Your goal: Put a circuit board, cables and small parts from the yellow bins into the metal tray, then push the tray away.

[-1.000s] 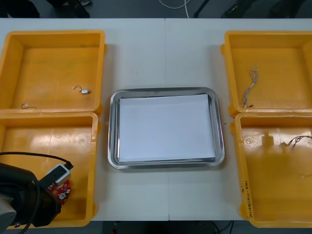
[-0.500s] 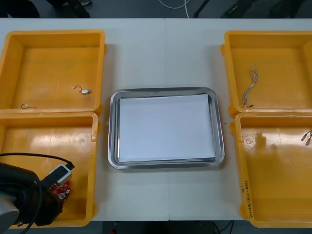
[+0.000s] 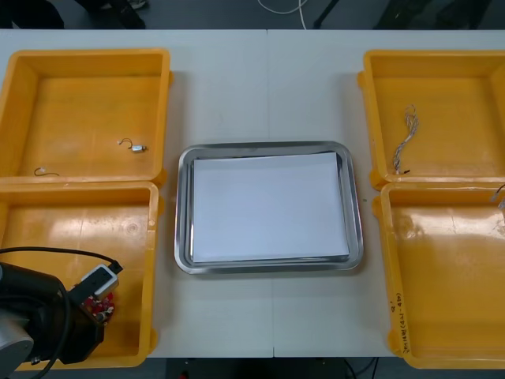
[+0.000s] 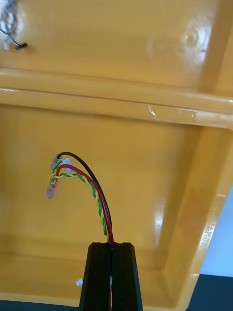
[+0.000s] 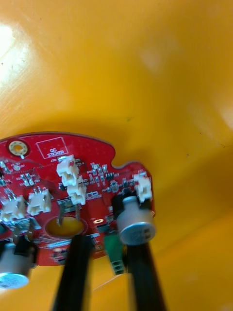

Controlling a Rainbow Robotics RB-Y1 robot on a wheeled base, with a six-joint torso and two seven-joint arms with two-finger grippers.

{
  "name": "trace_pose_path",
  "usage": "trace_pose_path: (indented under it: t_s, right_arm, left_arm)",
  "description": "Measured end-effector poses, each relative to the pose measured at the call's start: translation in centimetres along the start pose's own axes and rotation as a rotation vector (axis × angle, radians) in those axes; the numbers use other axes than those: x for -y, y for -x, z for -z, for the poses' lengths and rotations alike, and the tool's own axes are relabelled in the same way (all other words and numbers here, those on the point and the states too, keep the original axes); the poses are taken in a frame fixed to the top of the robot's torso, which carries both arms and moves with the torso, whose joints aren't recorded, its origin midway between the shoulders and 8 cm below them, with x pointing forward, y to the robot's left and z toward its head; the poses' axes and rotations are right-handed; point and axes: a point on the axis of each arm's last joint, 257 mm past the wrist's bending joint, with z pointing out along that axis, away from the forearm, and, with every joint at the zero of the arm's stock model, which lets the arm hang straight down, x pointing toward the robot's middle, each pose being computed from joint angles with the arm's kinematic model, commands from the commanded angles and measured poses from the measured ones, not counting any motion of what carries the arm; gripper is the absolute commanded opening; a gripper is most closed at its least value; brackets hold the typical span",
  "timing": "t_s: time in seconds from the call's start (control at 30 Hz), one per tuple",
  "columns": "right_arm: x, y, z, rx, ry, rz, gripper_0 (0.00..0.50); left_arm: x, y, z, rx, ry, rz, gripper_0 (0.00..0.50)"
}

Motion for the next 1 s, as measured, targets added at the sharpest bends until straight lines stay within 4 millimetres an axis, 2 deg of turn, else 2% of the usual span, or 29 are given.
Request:
trace_pose_path:
  t_s: [0.3,0.6,0.77,1.0]
  right_arm:
    - [-2.1,2.5,0.9,0.041,0.034,0.054,0.0]
    - [-7.0,4.8,0.5,0.06,0.055,0.214,0.0]
    - [-9.5,5.2,0.3,0.071,0.064,0.296,0.0]
    - [-12.3,4.8,-0.1,0.062,0.07,0.399,0.0]
  left_arm:
    - [0.0,0.0,0.0,-0.001,0.0,0.0,0.004]
    - [-0.3,-0.2,0.2,-0.02,0.002,-0.002,0.001]
    - [-0.2,0.0,0.9,-0.037,-0.031,0.019,0.004]
    - [-1.7,1.3,2.8,-0.012,-0.053,0.077,0.002]
